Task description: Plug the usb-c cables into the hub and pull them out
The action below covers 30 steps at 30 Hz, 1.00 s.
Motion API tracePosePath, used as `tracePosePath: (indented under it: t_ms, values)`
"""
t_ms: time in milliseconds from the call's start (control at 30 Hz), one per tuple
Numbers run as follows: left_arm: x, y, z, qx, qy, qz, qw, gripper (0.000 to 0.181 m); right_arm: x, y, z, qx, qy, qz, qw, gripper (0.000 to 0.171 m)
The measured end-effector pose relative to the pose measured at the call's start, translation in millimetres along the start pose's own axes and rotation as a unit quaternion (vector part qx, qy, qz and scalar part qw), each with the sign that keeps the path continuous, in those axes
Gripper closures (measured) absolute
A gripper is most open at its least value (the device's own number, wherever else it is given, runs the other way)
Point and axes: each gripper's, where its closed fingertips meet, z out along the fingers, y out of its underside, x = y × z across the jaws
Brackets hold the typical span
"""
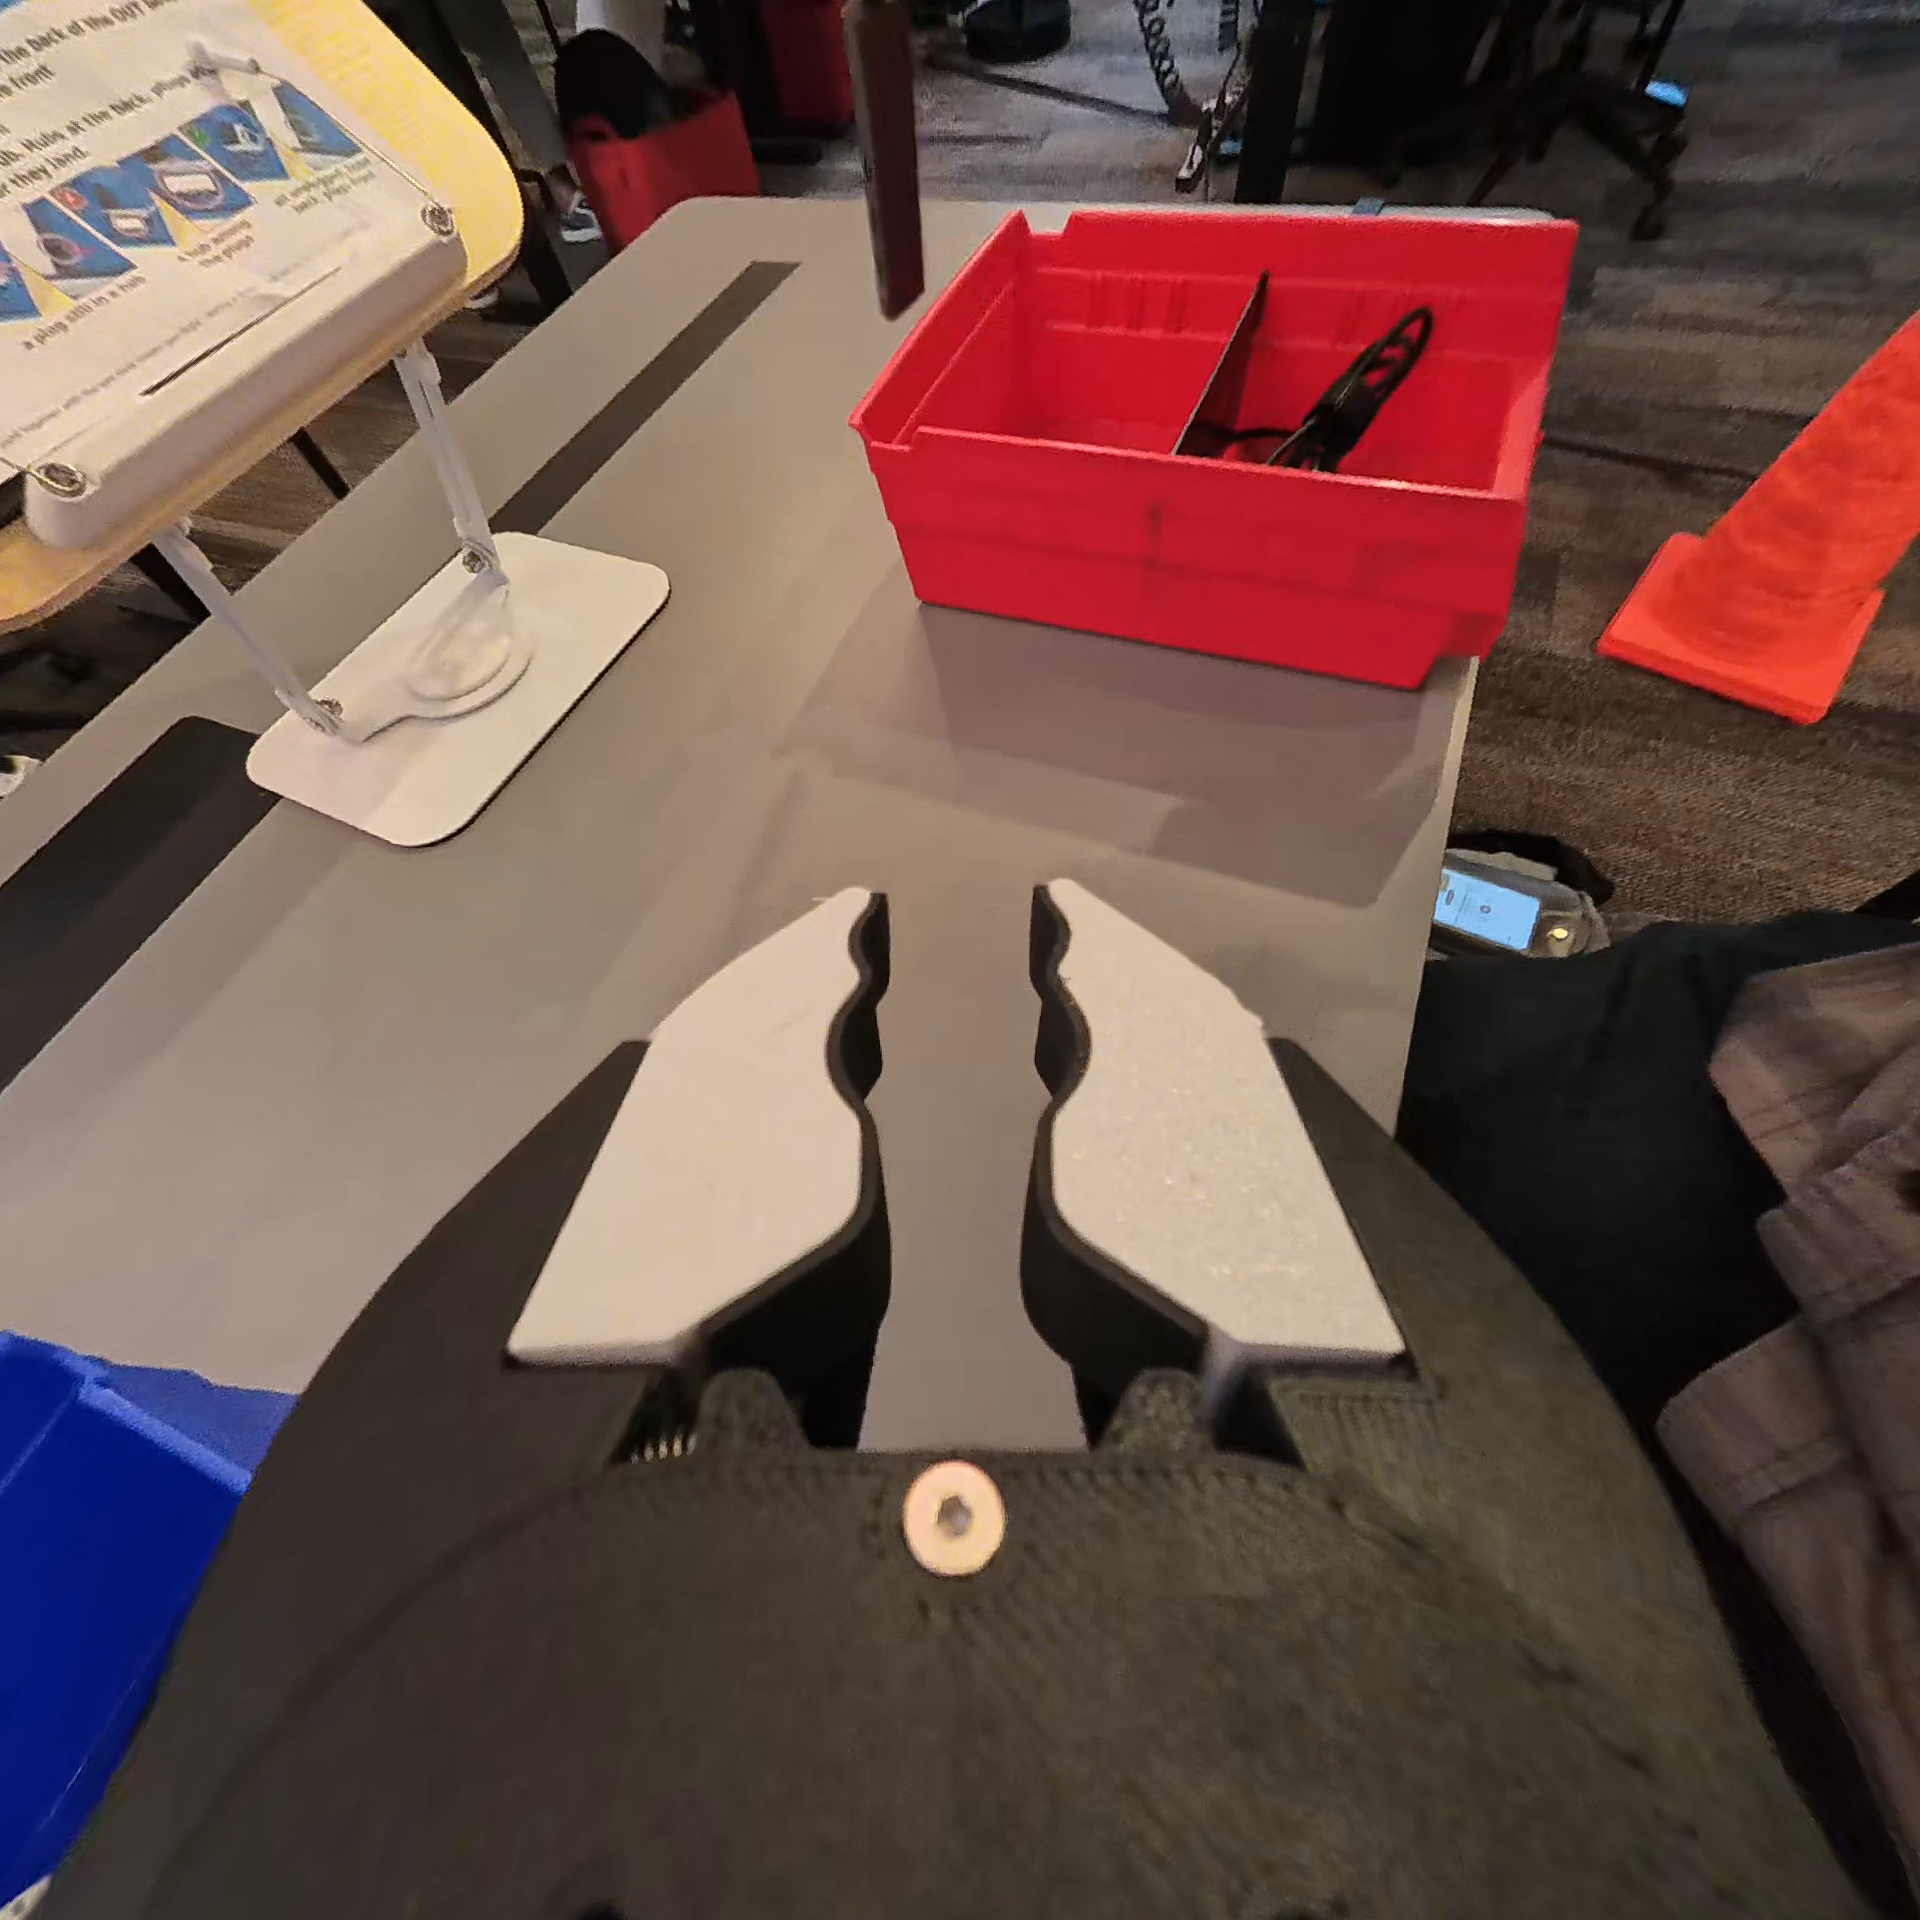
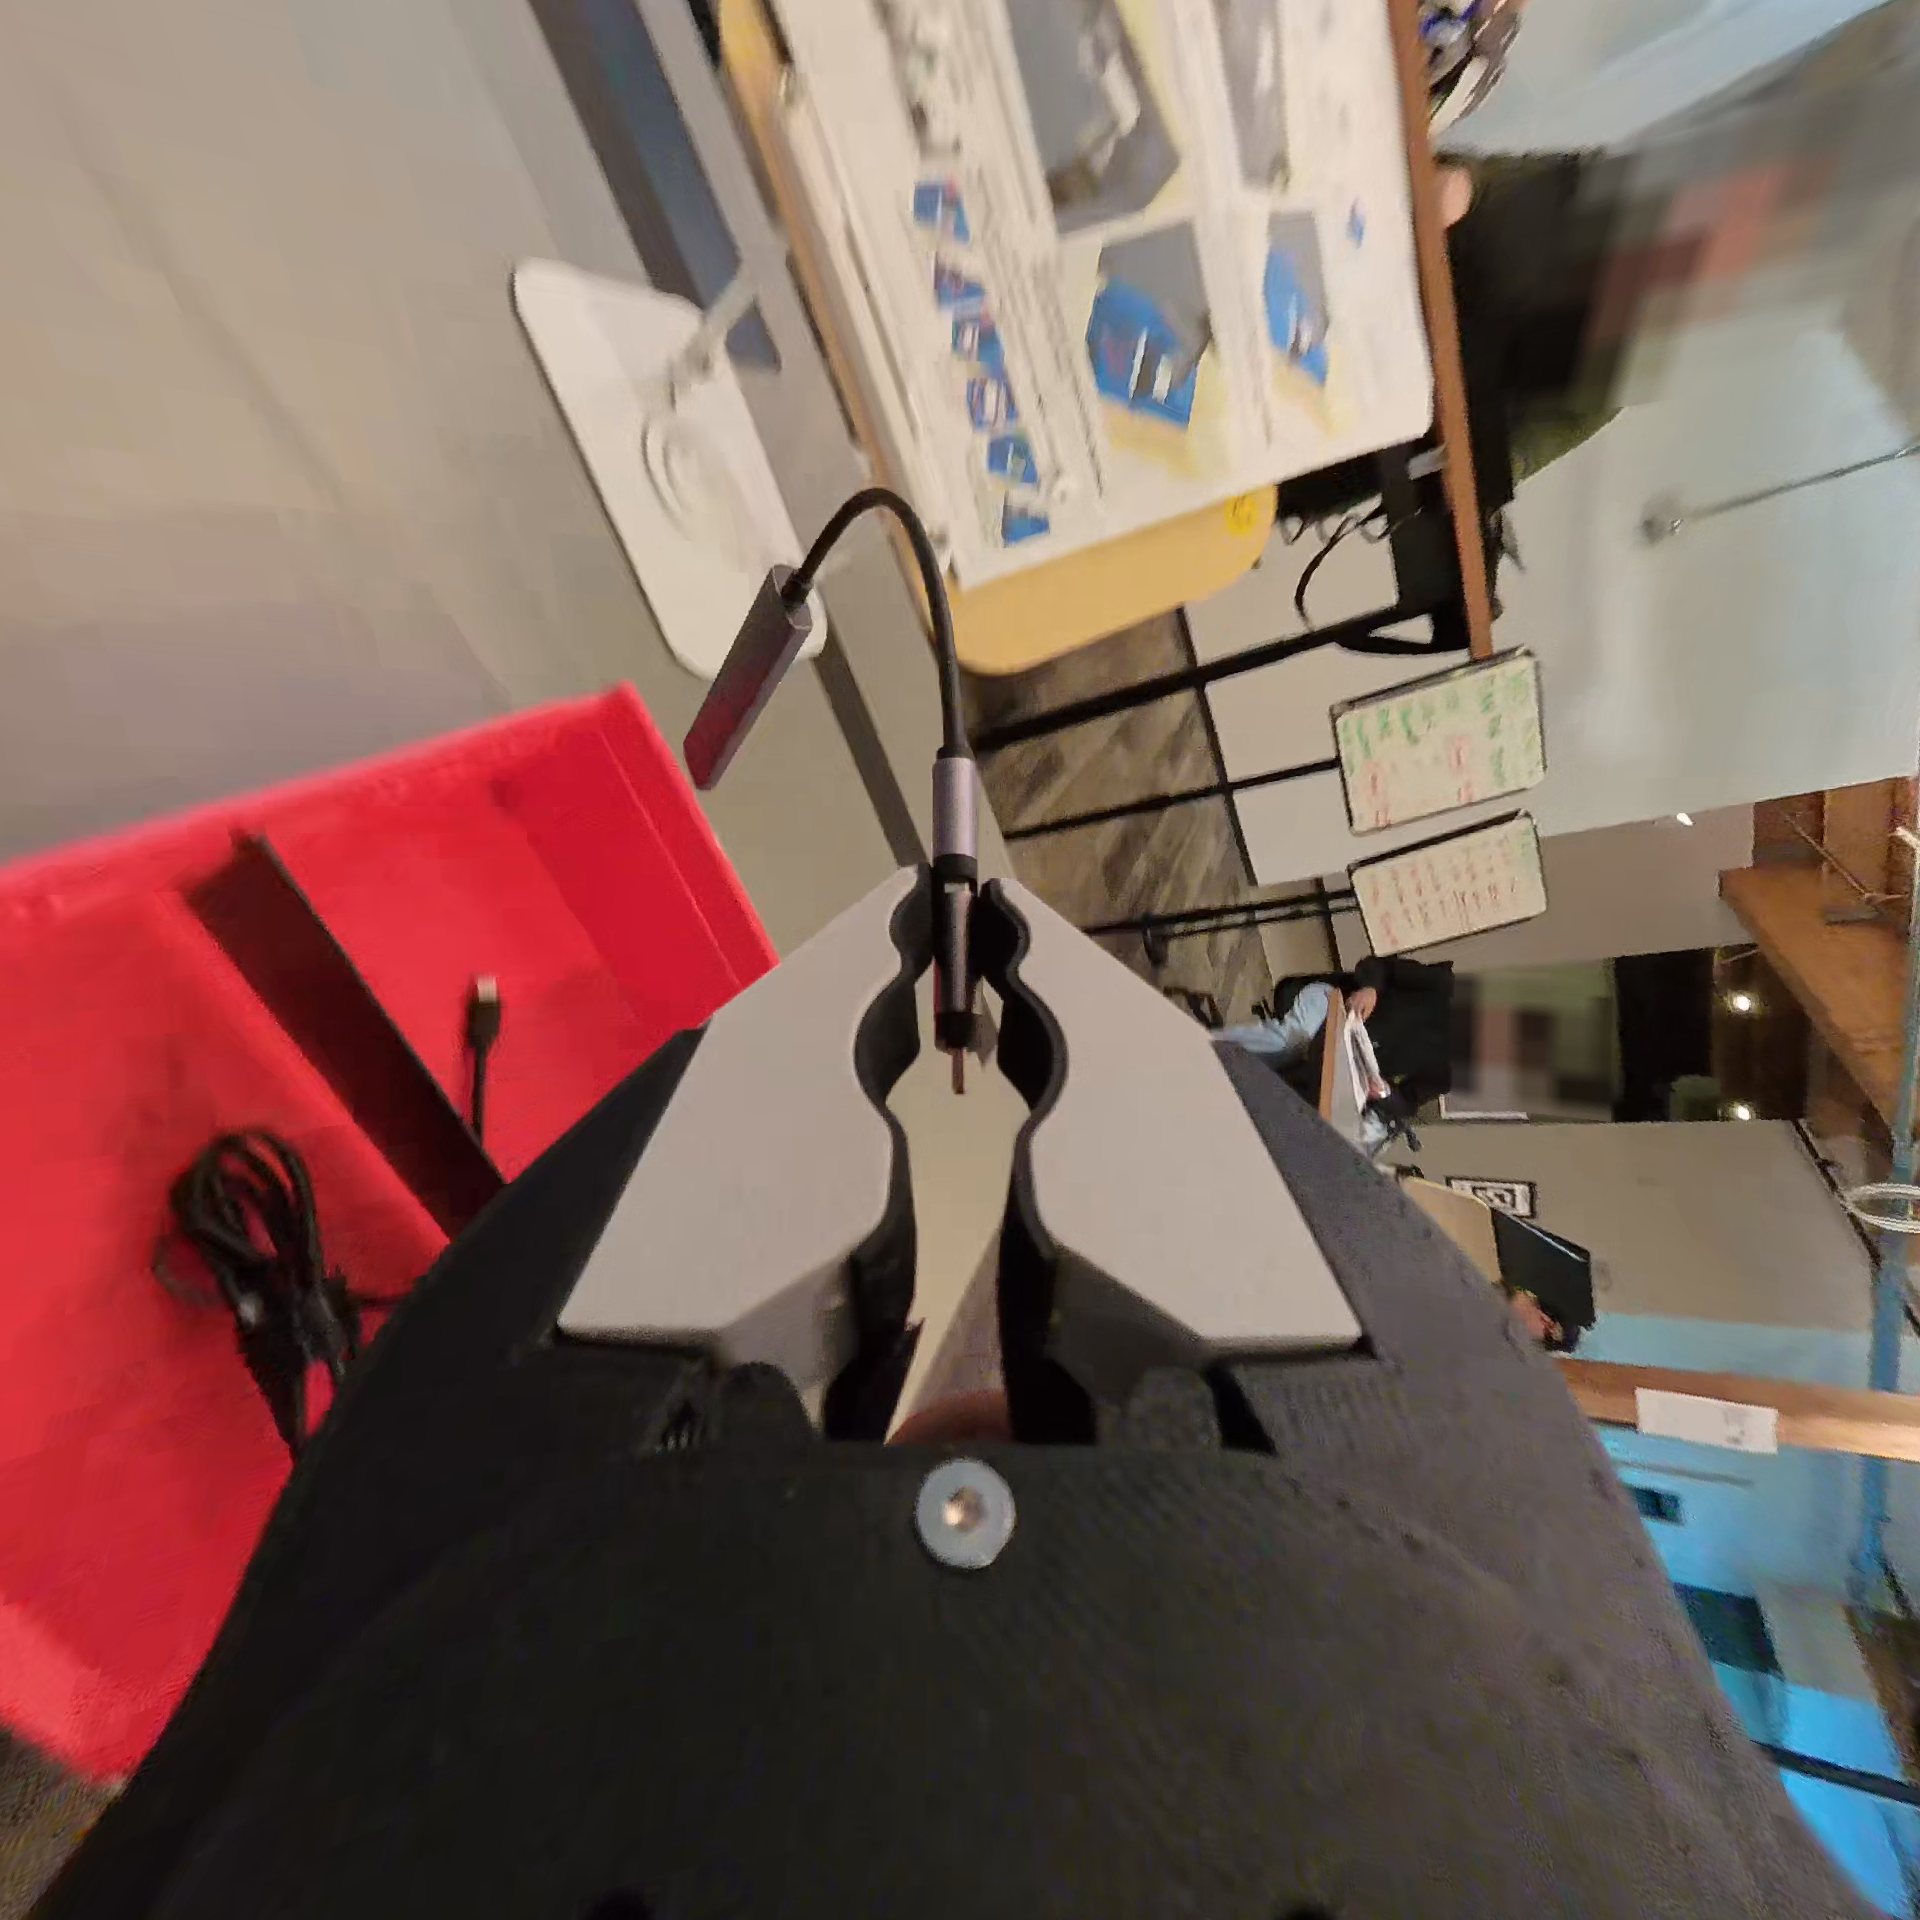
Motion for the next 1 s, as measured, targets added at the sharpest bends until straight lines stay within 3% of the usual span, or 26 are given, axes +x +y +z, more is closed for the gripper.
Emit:
tracePosePath:
  t_ms: [267, 567, 667, 767, 867, 1000]
  values:
    - [-3, 8, 3, -0.012, -0.004, -0.003, 1.000, 0.156, -29, 69, 27, -0.097, -0.088, -0.052, 0.990, 0.166]
    - [-1, 21, 10, -0.037, 0.004, -0.002, 0.999, 0.154, -104, 110, 98, -0.124, -0.223, 0.003, 0.967, 0.164]
    - [-2, 25, 11, -0.045, 0.004, -0.001, 0.999, 0.153, -118, 146, 119, -0.209, -0.227, 0.007, 0.951, 0.128]
    - [-3, 29, 11, -0.051, 0.004, -0.003, 0.999, 0.151, -148, 168, 117, -0.266, -0.293, 0.029, 0.918, 0.100]
    - [-7, 33, 11, -0.057, 0.001, -0.006, 0.998, 0.149, -143, 173, 115, -0.277, -0.283, 0.055, 0.917, 0.094]
    - [-17, 34, 4, -0.059, -0.012, -0.004, 0.998, 0.142, -111, 148, 101, -0.238, -0.223, 0.060, 0.943, 0.101]
